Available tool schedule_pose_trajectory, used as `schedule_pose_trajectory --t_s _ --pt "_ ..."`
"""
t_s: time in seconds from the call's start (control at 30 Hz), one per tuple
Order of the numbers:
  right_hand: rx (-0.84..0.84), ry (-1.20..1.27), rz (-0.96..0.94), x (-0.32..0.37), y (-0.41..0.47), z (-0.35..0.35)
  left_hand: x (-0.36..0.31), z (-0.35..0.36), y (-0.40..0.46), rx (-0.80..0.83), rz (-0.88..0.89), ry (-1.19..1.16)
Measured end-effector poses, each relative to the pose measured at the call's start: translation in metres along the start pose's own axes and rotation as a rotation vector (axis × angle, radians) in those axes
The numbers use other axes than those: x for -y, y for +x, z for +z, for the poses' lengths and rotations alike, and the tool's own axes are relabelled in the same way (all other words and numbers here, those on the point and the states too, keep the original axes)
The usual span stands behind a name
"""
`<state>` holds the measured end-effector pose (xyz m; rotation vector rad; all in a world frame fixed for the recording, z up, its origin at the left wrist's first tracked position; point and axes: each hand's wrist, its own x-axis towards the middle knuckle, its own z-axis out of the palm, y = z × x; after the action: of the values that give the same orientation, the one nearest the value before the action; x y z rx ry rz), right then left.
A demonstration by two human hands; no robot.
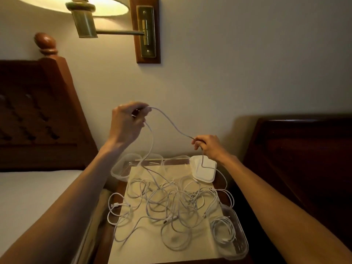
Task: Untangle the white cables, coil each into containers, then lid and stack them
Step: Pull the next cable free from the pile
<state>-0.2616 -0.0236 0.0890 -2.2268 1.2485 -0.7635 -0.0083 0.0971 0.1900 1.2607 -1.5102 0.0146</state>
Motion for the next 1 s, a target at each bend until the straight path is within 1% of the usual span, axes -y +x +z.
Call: schedule_pose_trajectory --t_s 0.03,0.07,0.13,0.17,0.2,0.23,0.27,0.33,0.37,0.43,0.47,0.53,0.6,0.7,0.77,0.8,0.9,0.93,0.97,1.0 --pt "-0.067 0.012 0.012 0.004 0.002 -0.005 0.005 -0.004 -0.006 0.066 -0.066 0.059" --pt "-0.132 0.029 0.003 0.010 0.004 -0.010 0.009 -0.009 -0.012 0.211 -0.170 0.157" --pt "-0.189 0.062 -0.045 0.028 0.008 -0.021 0.013 -0.016 -0.026 0.705 -0.424 0.434" --pt "-0.180 0.070 -0.075 0.037 0.009 -0.025 0.012 -0.020 -0.032 0.900 -0.529 0.509" --pt "-0.161 0.069 -0.107 0.046 0.009 -0.028 0.010 -0.021 -0.037 0.986 -0.575 0.520" --pt "-0.141 0.062 -0.139 0.055 0.009 -0.029 0.004 -0.020 -0.039 0.963 -0.555 0.493" --pt "-0.124 0.053 -0.172 0.063 0.008 -0.030 0.000 -0.014 -0.039 0.851 -0.505 0.420" --pt "-0.098 0.037 -0.229 0.079 0.006 -0.030 -0.008 0.010 -0.038 0.576 -0.416 0.177" --pt "-0.087 0.031 -0.251 0.085 0.006 -0.029 -0.015 0.022 -0.038 0.495 -0.403 0.034" --pt "-0.077 0.026 -0.271 0.093 0.003 -0.028 -0.021 0.043 -0.041 0.445 -0.418 -0.187" --pt "-0.073 0.029 -0.273 0.093 0.000 -0.027 -0.018 0.050 -0.044 0.422 -0.426 -0.227" --pt "-0.043 0.038 -0.265 0.089 -0.009 -0.027 -0.015 0.054 -0.048 0.333 -0.382 -0.158" --pt "0.028 0.071 -0.230 0.077 -0.020 -0.023 -0.014 0.048 -0.046 0.254 -0.283 -0.078" --pt "0.099 0.245 -0.170 0.060 -0.035 -0.013 -0.018 0.036 -0.040 0.139 -0.139 -0.082" --pt "0.119 0.379 -0.138 0.053 -0.044 -0.008 -0.018 0.026 -0.034 0.053 -0.089 -0.075" --pt "0.131 0.412 -0.120 0.052 -0.047 -0.007 -0.016 0.021 -0.030 -0.005 -0.096 -0.091" --pt "0.185 0.448 -0.034 0.045 -0.056 -0.007 -0.008 -0.002 -0.014 -0.224 -0.188 -0.134" --pt "0.189 0.495 -0.002 0.044 -0.059 -0.008 -0.004 -0.009 -0.009 -0.261 -0.214 -0.127" --pt "0.176 0.582 0.036 0.044 -0.061 -0.010 0.000 -0.015 -0.005 -0.255 -0.239 -0.114" --pt "0.143 0.695 0.085 0.046 -0.061 -0.013 0.001 -0.021 -0.004 -0.194 -0.288 -0.085"
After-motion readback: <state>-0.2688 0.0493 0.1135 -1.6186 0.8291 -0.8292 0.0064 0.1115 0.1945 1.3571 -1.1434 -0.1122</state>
